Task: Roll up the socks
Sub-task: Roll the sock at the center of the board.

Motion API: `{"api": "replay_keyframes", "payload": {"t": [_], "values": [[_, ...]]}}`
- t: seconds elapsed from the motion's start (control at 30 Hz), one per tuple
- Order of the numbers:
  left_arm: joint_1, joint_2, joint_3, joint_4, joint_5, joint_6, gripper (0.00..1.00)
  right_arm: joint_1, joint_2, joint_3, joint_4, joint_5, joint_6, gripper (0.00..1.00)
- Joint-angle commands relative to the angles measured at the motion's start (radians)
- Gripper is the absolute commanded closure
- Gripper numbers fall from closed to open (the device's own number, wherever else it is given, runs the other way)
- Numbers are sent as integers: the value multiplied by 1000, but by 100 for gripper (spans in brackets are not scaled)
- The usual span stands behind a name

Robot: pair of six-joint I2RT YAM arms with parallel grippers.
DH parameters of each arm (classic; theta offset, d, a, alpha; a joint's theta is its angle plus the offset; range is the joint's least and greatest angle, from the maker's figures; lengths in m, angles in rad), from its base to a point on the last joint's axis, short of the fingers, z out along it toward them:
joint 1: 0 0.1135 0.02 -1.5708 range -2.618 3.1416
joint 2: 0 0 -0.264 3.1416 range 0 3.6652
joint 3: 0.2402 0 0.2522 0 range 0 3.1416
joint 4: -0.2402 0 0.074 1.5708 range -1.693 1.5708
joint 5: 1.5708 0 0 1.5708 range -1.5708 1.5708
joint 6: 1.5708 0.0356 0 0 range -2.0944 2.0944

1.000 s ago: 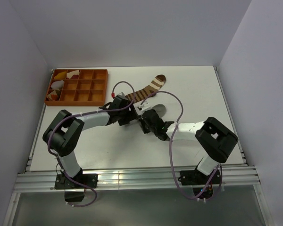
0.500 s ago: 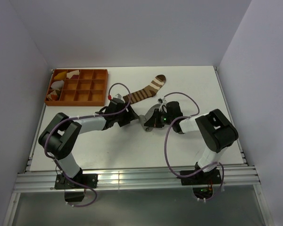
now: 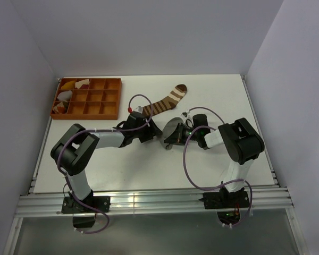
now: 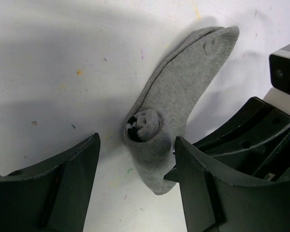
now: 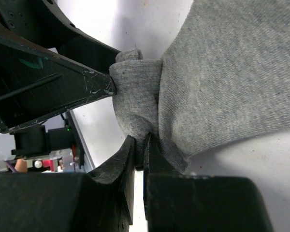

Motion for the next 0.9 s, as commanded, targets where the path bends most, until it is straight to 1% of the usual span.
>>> {"api": "replay_keyframes", "payload": {"t": [0.0,0.27,0.4,0.47,0.53,0.63,0.67,0.73,0.87], "values": [[-9,24,21,33,26,-5,32,-10,40,-30,-82,-3,-3,100],[-30,27,23,23,22,0,34,-19,46,-25,-72,-4,2,100],[-22,16,61,-33,2,50,34,-19,29,-14,-132,17,-49,100],[-1,9,95,-72,-1,73,34,-19,20,-11,-151,25,-64,100],[17,4,127,-103,2,115,37,-19,9,-10,-171,38,-83,100],[45,48,253,-210,31,217,39,-19,-2,0,-200,60,-106,100],[47,85,324,-277,40,265,40,-19,-2,1,-200,60,-110,100],[47,122,382,-322,66,296,40,-19,-5,6,-214,66,-115,100],[47,237,503,-405,126,349,45,-17,-17,13,-232,84,-130,100]]}}
